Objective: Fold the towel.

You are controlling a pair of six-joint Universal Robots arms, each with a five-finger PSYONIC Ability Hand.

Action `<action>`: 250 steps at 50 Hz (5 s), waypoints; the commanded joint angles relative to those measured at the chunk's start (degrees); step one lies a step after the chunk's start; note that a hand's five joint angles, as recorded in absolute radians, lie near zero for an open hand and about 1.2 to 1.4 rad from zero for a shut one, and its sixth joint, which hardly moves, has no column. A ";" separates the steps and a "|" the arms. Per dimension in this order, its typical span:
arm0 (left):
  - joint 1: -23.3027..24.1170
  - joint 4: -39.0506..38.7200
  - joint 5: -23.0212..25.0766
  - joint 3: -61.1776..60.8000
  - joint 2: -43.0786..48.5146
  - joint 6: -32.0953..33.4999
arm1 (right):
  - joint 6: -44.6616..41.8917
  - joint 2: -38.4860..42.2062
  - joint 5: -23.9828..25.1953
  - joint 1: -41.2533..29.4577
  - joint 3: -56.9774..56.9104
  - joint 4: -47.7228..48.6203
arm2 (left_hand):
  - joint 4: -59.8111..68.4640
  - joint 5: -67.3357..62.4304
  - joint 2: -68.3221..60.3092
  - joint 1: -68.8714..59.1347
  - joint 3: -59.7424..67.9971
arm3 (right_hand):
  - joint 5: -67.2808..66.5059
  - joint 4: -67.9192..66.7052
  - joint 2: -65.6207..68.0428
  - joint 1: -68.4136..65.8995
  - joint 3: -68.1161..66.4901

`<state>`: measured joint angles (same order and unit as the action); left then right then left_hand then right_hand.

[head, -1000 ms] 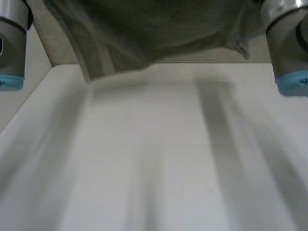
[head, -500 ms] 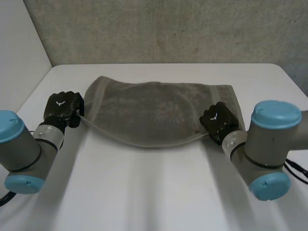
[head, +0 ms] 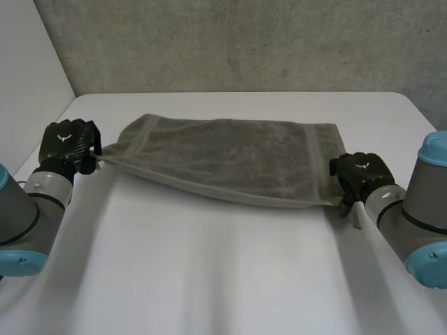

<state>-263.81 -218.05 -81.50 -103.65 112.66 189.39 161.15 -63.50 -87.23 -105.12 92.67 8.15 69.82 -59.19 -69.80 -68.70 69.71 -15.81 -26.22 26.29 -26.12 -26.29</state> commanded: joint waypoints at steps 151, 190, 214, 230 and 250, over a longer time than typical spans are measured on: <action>-13.31 15.55 32.02 -14.39 -18.70 5.99 | -30.81 -14.73 13.93 15.47 -5.39 -28.45 | 10.18 -10.81 -10.20 -11.30 10.29 | -54.19 -53.78 53.71 -53.88 -53.71; 4.18 10.28 8.11 21.49 16.38 6.16 | -19.83 9.97 -5.76 0.80 -26.57 -4.37 | -59.82 59.19 59.80 58.70 -59.71 | 15.81 16.22 -16.29 16.12 16.29; 3.21 6.24 8.82 -4.27 -6.40 -7.88 | -16.67 -1.20 6.53 7.91 1.38 -4.28 | -59.82 59.19 59.80 58.70 -59.71 | 1.44 1.85 -1.92 1.75 1.92; 3.57 -4.14 8.55 -10.08 -7.10 -9.48 | -13.67 4.87 10.24 11.25 0.32 1.16 | -59.77 59.14 59.75 58.65 -59.67 | -16.19 -15.78 15.71 -15.89 -15.72; 3.57 -4.58 8.64 -10.35 -7.01 -9.31 | -13.94 7.16 7.86 14.51 -0.73 3.28 | -59.77 59.14 59.75 58.65 -59.67 | -16.44 -16.03 15.96 -16.13 -15.96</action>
<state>-260.26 -222.56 -72.90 -113.92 105.55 180.07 146.94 -56.49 -79.75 -91.28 91.71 11.58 9.55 -1.53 -9.69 -9.74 9.64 -49.45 -59.79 59.25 -58.89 -59.63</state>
